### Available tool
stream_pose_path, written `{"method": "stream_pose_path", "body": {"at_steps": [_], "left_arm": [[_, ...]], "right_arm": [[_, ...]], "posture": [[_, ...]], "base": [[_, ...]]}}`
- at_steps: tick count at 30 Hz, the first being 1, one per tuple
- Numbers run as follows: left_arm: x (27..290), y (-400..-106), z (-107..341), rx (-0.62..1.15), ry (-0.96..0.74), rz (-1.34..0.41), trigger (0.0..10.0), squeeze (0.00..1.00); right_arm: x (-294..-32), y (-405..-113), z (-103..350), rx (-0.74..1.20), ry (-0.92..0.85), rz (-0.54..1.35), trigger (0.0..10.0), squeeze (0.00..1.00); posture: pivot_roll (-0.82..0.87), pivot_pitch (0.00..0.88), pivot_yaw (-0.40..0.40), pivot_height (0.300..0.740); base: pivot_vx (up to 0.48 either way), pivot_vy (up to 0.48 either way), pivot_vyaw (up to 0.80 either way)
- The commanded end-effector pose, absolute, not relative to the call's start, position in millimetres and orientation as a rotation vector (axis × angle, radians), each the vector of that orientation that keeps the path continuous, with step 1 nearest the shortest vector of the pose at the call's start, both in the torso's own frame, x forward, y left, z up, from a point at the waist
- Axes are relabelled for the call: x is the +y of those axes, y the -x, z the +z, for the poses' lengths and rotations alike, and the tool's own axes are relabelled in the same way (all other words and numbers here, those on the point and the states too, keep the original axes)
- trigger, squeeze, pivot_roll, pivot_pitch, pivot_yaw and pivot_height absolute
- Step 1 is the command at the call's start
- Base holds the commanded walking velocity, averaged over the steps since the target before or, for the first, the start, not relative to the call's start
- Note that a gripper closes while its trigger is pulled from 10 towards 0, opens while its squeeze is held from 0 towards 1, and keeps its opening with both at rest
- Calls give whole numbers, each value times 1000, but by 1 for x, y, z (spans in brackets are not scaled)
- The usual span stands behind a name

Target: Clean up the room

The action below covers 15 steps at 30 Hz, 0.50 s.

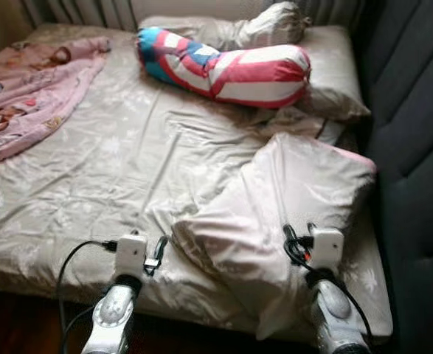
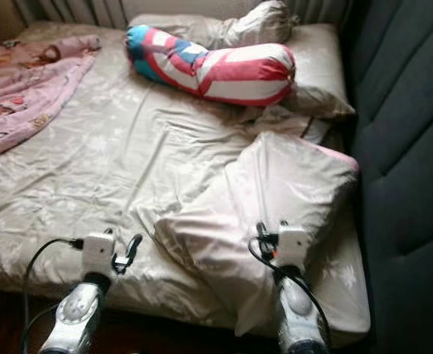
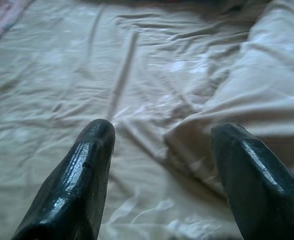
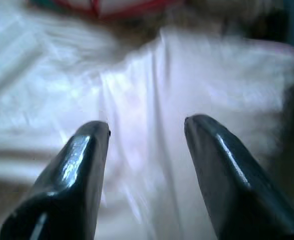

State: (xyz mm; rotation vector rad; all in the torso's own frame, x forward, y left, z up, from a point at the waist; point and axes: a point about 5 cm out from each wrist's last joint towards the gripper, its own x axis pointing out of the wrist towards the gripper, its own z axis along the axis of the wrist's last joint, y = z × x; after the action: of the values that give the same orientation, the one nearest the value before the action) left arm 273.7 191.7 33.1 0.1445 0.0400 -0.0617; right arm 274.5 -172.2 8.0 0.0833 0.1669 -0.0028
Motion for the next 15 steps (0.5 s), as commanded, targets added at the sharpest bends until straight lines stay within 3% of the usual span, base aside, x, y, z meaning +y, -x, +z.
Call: {"method": "stream_pose_path", "body": {"at_steps": [1,15], "left_arm": [[189,-271,40,2,-131,-58,10000,0],[193,-270,59,-40,-126,-39,10000,0]], "right_arm": [[-178,-268,3,179,-97,-33,10000,0],[-176,-259,5,131,-100,-80,10000,0]], "posture": [[-26,118,-58,740],[-52,99,-45,740]], "base": [[0,0,0],[0,0,0]]}}
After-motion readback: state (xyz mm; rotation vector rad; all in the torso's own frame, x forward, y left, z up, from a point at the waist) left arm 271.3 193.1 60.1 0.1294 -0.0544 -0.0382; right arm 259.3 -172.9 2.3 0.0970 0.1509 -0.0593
